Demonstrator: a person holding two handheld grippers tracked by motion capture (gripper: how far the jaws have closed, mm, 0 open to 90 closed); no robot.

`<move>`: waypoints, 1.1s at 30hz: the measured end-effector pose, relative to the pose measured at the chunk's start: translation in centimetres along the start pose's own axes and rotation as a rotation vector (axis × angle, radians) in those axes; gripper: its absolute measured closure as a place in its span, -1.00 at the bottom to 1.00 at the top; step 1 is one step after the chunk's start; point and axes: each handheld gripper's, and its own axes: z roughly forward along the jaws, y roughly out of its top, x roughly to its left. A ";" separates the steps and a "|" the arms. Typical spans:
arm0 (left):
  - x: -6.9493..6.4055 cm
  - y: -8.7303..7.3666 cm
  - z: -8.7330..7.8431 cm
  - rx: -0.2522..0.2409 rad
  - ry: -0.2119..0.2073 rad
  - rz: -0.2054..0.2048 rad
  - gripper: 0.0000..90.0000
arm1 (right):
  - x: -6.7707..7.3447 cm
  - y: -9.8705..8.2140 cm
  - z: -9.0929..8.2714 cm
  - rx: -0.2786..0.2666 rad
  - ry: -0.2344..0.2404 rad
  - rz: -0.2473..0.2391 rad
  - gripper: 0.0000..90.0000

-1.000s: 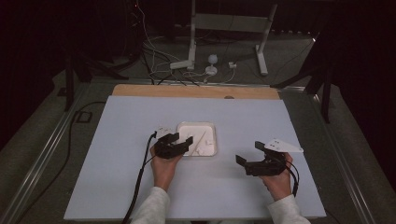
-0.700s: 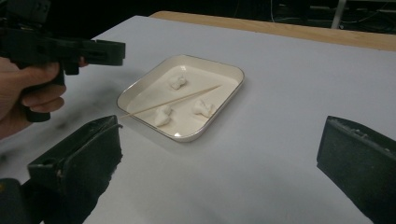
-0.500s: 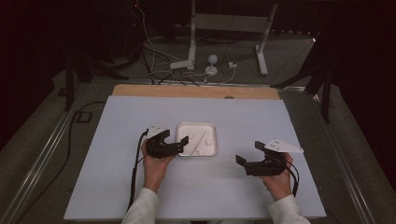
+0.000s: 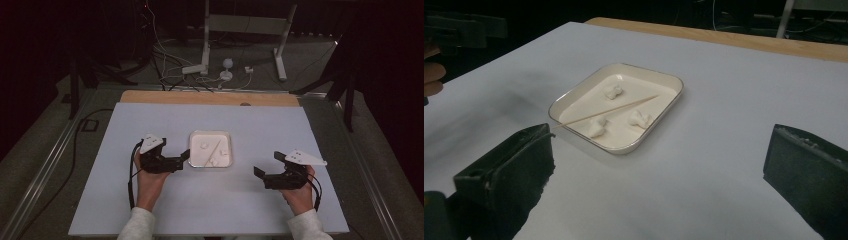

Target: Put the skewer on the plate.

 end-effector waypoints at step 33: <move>3.3 -2.9 -8.8 -0.145 0.096 0.082 -0.99 | -1.6 -1.5 -2.9 -0.089 -0.066 -0.060 -1.00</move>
